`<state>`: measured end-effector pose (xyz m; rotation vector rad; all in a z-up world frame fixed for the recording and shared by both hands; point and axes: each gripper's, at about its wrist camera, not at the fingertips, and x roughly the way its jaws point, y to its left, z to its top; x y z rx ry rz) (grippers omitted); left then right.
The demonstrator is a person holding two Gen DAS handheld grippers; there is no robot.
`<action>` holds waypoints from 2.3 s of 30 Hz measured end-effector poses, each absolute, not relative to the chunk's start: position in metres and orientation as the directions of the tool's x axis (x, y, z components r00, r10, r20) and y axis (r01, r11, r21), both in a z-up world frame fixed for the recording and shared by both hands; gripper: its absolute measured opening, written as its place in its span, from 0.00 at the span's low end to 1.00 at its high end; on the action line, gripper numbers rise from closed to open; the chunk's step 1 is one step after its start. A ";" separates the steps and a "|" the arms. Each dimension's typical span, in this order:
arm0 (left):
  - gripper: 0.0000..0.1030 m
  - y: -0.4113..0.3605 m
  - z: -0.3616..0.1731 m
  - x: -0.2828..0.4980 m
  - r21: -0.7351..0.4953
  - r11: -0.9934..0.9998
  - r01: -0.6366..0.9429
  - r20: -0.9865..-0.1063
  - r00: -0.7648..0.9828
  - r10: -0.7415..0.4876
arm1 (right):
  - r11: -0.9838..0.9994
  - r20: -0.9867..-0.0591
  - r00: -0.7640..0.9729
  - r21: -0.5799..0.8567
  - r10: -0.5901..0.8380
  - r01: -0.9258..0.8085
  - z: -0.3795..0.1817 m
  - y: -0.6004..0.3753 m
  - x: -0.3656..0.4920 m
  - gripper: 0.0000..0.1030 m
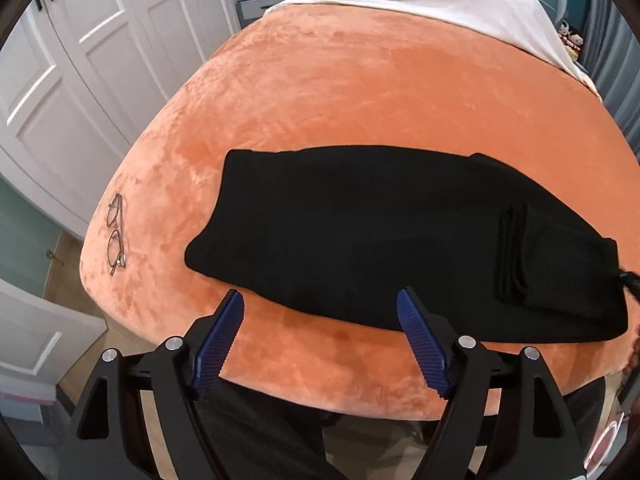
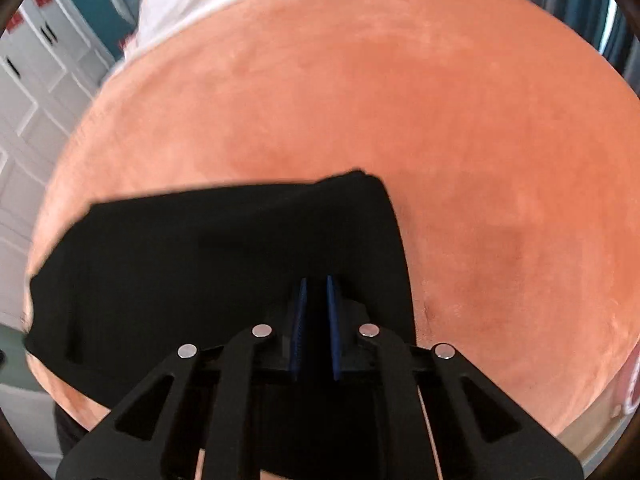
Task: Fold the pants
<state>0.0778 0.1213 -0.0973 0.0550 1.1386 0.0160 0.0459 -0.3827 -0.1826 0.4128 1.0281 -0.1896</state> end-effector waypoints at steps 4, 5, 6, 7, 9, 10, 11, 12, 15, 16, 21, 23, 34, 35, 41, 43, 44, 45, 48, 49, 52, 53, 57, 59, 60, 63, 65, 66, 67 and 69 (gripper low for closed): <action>0.74 0.126 -0.107 0.082 0.063 0.998 -0.010 -0.916 0.396 0.061 | 0.941 -0.878 0.479 0.170 0.010 0.293 -0.199 -0.359 0.039 0.11; 0.74 0.127 -0.109 0.083 0.059 0.998 -0.013 -0.920 0.388 0.060 | 0.945 -0.895 0.446 0.155 0.010 0.290 -0.213 -0.360 0.039 0.09; 0.74 0.127 -0.110 0.084 0.062 0.998 -0.014 -0.921 0.384 0.062 | 0.939 -0.883 0.469 0.168 0.008 0.301 -0.211 -0.361 0.037 0.10; 0.74 0.128 -0.110 0.084 0.066 0.998 -0.016 -0.920 0.385 0.067 | 0.935 -0.877 0.480 0.177 0.008 0.308 -0.201 -0.358 0.038 0.12; 0.74 0.128 -0.110 0.083 0.074 0.997 -0.018 -0.915 0.397 0.075 | 0.930 -0.836 0.546 0.248 0.064 0.271 -0.177 -0.342 0.037 0.15; 0.74 0.128 -0.111 0.082 0.079 0.997 -0.018 -0.913 0.399 0.080 | 0.931 -0.820 0.563 0.280 0.104 0.235 -0.170 -0.333 0.036 0.15; 0.74 0.128 -0.113 0.082 0.086 0.996 -0.015 -0.914 0.396 0.085 | 0.939 -0.821 0.550 0.296 0.155 0.178 -0.166 -0.312 0.049 0.15; 0.74 0.128 -0.114 0.083 0.087 0.996 -0.013 -0.916 0.392 0.085 | 0.947 -0.821 0.544 0.291 0.173 0.138 -0.164 -0.298 0.056 0.15; 0.74 0.132 -0.113 0.081 0.075 0.997 -0.014 -0.918 0.390 0.075 | 0.965 -0.837 0.510 0.258 0.199 0.047 -0.180 -0.248 0.091 0.15; 0.75 0.136 -0.112 0.079 0.077 0.997 -0.018 -0.915 0.396 0.077 | 0.966 -0.849 0.488 0.255 0.203 0.042 -0.191 -0.234 0.103 0.15; 0.78 0.172 -0.118 0.072 0.055 0.995 -0.078 -0.920 0.383 0.081 | 0.998 -0.904 0.426 0.029 0.050 -0.056 -0.210 -0.165 0.121 0.12; 0.78 0.190 -0.124 0.071 0.040 0.993 -0.108 -0.923 0.378 0.078 | 0.995 -0.891 0.443 0.089 0.103 -0.053 -0.198 -0.166 0.117 0.11; 0.78 0.271 -0.168 0.110 -0.202 0.922 -0.329 -0.941 0.325 -0.090 | 0.950 -0.850 0.454 0.310 0.267 0.022 -0.177 -0.162 0.117 0.23; 0.78 0.274 -0.171 0.114 -0.215 0.914 -0.344 -0.942 0.320 -0.101 | 0.947 -0.847 0.455 0.320 0.275 0.024 -0.175 -0.163 0.111 0.26; 0.77 0.278 -0.204 0.146 -0.345 0.842 -0.414 -0.929 0.277 -0.245 | 0.946 -0.847 0.458 0.323 0.270 0.040 -0.169 -0.160 0.086 0.32; 0.71 0.275 -0.207 0.150 -0.337 0.830 -0.444 -0.932 0.282 -0.227 | 0.946 -0.848 0.460 0.322 0.264 0.050 -0.160 -0.172 0.065 0.36; 0.52 0.271 -0.203 0.151 -0.337 0.833 -0.439 -0.929 0.298 -0.219 | 0.947 -0.847 0.465 0.318 0.257 0.055 -0.156 -0.176 0.056 0.43; 0.33 0.264 -0.194 0.154 -0.307 0.856 -0.415 -0.934 0.305 -0.187 | 0.949 -0.844 0.477 0.309 0.244 0.060 -0.152 -0.183 0.049 0.47; 0.18 0.232 -0.150 0.158 -0.272 0.914 -0.300 -0.912 0.384 -0.145 | 0.951 -0.834 0.511 0.294 0.208 0.093 -0.145 -0.205 0.034 0.55; 0.18 0.216 -0.131 0.157 -0.266 0.931 -0.251 -0.897 0.417 -0.144 | 0.948 -0.830 0.519 0.299 0.202 0.108 -0.144 -0.213 0.030 0.57; 0.18 0.151 -0.072 0.152 -0.275 0.959 -0.074 -0.847 0.491 -0.205 | 0.933 -0.817 0.544 0.323 0.189 0.162 -0.142 -0.243 0.017 0.60; 0.18 0.128 -0.056 0.148 -0.278 0.960 -0.014 -0.831 0.505 -0.234 | 0.926 -0.814 0.552 0.331 0.183 0.181 -0.142 -0.253 0.013 0.60; 0.34 0.002 -0.018 0.112 -0.268 0.914 0.303 -0.784 0.483 -0.390 | 0.882 -0.793 0.586 0.385 0.166 0.271 -0.141 -0.299 -0.006 0.60; 0.65 -0.053 -0.031 0.092 -0.192 0.899 0.394 -0.810 0.453 -0.372 | 0.871 -0.791 0.593 0.391 0.152 0.299 -0.143 -0.314 -0.012 0.62; 0.68 -0.072 -0.042 0.082 -0.141 0.902 0.407 -0.824 0.457 -0.335 | 0.864 -0.796 0.590 0.388 0.138 0.322 -0.145 -0.324 -0.016 0.64; 0.68 -0.089 -0.065 0.060 -0.118 0.899 0.423 -0.855 0.417 -0.308 | 0.843 -0.803 0.583 0.397 0.126 0.364 -0.152 -0.345 -0.026 0.64; 0.68 -0.071 -0.073 0.054 -0.130 0.911 0.391 -0.872 0.392 -0.292 | 0.832 -0.798 0.588 0.411 0.131 0.373 -0.154 -0.355 -0.032 0.64; 0.68 -0.058 -0.076 0.054 -0.126 0.923 0.365 -0.880 0.389 -0.274 | 0.836 -0.800 0.585 0.407 0.132 0.369 -0.155 -0.357 -0.031 0.64; 0.68 -0.045 -0.080 0.054 -0.122 0.935 0.333 -0.886 0.388 -0.254 | 0.842 -0.803 0.581 0.402 0.135 0.360 -0.156 -0.356 -0.029 0.64; 0.69 -0.005 -0.085 0.060 -0.102 0.966 0.236 -0.899 0.394 -0.192 | 0.847 -0.795 0.576 0.429 0.189 0.314 -0.158 -0.348 -0.017 0.65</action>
